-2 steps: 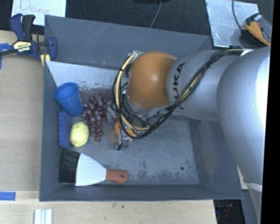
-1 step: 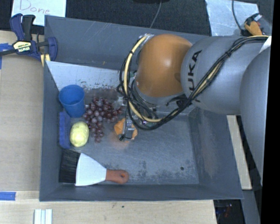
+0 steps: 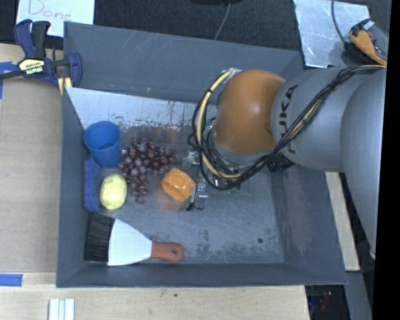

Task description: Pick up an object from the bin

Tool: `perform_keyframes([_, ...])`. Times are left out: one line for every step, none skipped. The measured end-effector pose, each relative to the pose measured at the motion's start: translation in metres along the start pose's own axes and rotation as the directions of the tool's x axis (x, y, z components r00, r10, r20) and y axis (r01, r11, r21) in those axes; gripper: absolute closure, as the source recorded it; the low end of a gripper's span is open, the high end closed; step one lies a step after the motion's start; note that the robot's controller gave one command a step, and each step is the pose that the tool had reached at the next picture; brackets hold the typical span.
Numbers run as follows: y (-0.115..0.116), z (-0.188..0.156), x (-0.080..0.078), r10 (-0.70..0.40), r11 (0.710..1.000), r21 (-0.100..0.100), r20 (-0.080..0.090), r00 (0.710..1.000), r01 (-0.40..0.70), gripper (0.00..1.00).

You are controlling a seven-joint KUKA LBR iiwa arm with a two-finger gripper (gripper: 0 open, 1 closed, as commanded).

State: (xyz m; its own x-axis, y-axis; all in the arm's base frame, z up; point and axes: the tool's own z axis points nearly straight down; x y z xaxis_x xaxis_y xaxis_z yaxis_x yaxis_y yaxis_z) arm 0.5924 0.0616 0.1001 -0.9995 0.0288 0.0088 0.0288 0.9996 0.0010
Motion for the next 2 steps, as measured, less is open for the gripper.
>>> perform_keyframes([0.025,0.029,-0.019,-0.525,0.851,0.008,0.023,0.851,0.525,0.00])
perform_keyframes([0.038,0.029,0.000,-0.188,0.982,-0.001,0.004,0.982,0.188,1.00])
